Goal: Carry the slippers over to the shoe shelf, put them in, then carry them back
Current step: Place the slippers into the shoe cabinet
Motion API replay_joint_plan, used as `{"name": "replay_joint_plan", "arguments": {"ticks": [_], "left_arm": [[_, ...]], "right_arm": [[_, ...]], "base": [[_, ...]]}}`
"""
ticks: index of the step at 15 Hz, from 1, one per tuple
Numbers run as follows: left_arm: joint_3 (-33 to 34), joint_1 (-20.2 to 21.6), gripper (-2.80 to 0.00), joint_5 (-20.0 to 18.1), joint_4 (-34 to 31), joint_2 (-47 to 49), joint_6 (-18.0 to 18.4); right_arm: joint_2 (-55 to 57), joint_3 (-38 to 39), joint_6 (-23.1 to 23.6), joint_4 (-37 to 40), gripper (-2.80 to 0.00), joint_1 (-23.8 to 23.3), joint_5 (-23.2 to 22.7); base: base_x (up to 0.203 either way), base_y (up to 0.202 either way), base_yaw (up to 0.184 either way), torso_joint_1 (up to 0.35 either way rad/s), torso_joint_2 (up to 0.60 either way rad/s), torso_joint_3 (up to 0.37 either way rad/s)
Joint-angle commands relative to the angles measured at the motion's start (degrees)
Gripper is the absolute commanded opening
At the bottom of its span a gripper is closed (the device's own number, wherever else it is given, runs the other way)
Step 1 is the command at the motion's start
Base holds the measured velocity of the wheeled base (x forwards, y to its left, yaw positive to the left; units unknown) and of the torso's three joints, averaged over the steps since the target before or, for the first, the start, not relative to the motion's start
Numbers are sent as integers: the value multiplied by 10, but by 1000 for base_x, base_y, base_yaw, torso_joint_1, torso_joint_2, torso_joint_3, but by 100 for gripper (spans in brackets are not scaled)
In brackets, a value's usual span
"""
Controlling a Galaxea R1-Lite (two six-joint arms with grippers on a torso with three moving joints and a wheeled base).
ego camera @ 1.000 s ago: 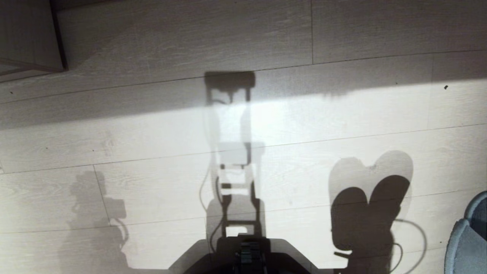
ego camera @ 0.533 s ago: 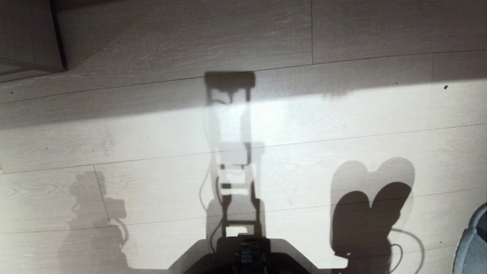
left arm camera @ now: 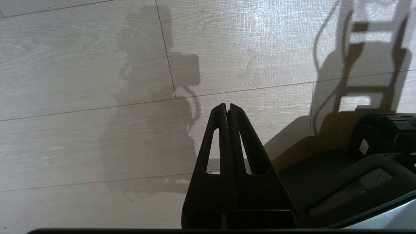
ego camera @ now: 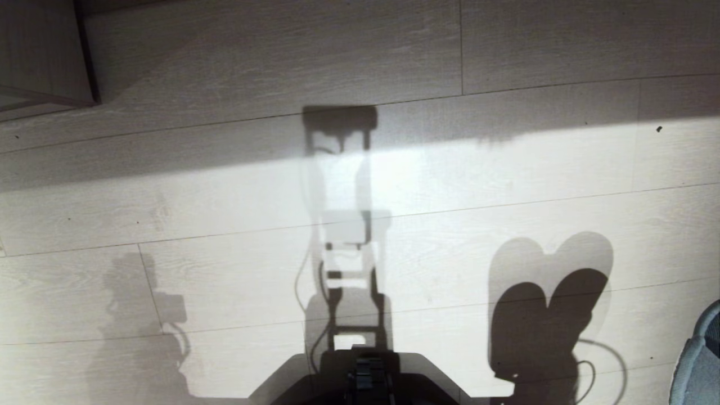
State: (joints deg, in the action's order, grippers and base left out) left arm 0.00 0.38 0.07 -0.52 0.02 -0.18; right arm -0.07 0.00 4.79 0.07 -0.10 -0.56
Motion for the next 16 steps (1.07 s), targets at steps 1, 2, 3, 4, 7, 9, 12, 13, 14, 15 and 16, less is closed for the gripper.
{"name": "replay_joint_plan", "arguments": {"ticks": [1,2,3,4,7,9,12,13,14,15,16], "left_arm": [[0,1,-280,0,0,0,0],[0,1,-280,0,0,0,0],[0,0,-280,0,0,0,0],[-1,0,-280,0,0,0,-1],[-1,0,-280,1,0,0,-6],[0,0,-280,1,1,0,-8],[0,0,-280,0,2,0,-8],[0,0,-280,0,2,0,-8],[0,0,-280,0,2,0,-8],[0,1,-280,0,2,0,-9],[0,0,-280,0,2,0,-8]], "right_arm": [[2,0,0,0,-280,0,-1],[2,0,0,0,-280,0,-1],[2,0,0,0,-280,0,-1],[2,0,-1,0,-280,0,0],[2,0,-1,0,-280,0,0],[2,0,-6,0,-280,0,0],[2,0,-8,0,-280,0,0],[2,0,-10,0,-280,0,0],[2,0,-18,0,-280,0,1],[2,0,-23,0,-280,0,5],[2,0,-26,0,-280,0,7]], "base": [[0,0,0,0,0,0],[0,0,0,0,0,0],[0,0,0,0,0,0],[0,0,0,0,0,0],[0,0,0,2,2,46],[0,0,0,2,0,192],[0,0,0,-1,1,197],[0,0,0,2,2,202],[0,0,0,-1,2,204],[0,0,0,7,2,203],[0,0,0,2,2,197]]}}
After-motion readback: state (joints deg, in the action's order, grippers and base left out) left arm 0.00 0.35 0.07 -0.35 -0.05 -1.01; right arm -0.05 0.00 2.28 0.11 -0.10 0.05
